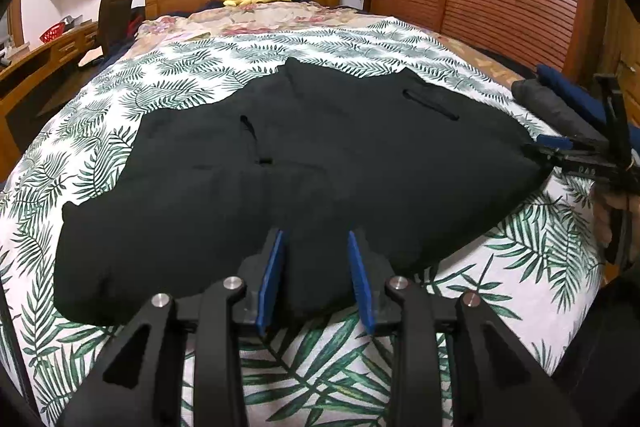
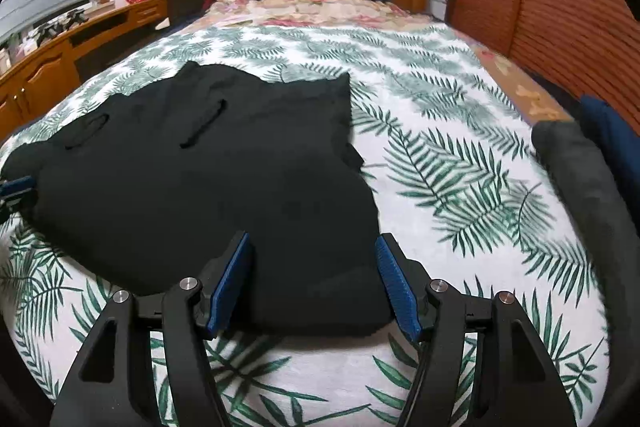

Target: Fold large clothes

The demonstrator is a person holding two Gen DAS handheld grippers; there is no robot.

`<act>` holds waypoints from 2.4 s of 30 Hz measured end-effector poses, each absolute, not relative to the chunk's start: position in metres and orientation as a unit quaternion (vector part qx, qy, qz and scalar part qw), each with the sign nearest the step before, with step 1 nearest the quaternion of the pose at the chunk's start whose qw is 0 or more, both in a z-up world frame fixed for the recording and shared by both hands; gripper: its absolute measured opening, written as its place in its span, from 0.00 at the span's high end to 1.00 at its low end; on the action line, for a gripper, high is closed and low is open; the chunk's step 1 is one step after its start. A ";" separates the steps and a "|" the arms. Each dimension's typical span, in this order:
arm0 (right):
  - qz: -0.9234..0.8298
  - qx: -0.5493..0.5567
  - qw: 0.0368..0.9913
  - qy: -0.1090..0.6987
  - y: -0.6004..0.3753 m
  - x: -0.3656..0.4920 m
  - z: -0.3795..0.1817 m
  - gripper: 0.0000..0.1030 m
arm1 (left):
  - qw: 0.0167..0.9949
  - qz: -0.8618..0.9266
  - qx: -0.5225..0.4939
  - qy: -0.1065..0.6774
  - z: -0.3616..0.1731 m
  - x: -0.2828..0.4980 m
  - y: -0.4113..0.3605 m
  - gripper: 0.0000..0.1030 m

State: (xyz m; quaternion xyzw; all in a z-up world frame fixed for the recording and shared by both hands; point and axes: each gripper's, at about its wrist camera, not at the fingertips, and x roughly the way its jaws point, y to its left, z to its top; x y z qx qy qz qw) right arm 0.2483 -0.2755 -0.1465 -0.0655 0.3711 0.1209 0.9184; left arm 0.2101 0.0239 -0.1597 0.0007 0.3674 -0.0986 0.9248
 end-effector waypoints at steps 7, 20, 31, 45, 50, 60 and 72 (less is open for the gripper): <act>0.111 -0.020 0.908 0.404 -0.288 0.256 -0.151 0.33 | 0.923 -0.094 0.009 0.373 -0.163 0.212 0.022 0.69; 0.188 0.031 0.881 0.434 -0.280 0.256 -0.161 0.52 | 0.922 -0.097 0.011 0.374 -0.167 0.214 0.025 0.69; 0.189 0.018 0.897 0.399 -0.276 0.248 -0.145 0.90 | 0.922 -0.096 0.015 0.374 -0.168 0.213 0.026 0.69; 0.181 0.069 0.892 0.407 -0.280 0.248 -0.126 0.93 | 0.929 -0.115 0.000 0.352 -0.145 0.209 0.031 0.69; 0.163 0.028 0.922 0.350 -0.271 0.231 -0.098 0.95 | 0.929 -0.131 0.004 0.346 -0.141 0.204 0.029 0.69; 0.135 0.013 0.933 0.333 -0.285 0.239 -0.088 0.97 | 0.932 -0.154 -0.008 0.328 -0.130 0.189 0.022 0.69; 0.074 0.020 0.941 0.328 -0.334 0.232 -0.064 0.97 | 0.935 -0.164 -0.007 0.315 -0.120 0.176 0.024 0.69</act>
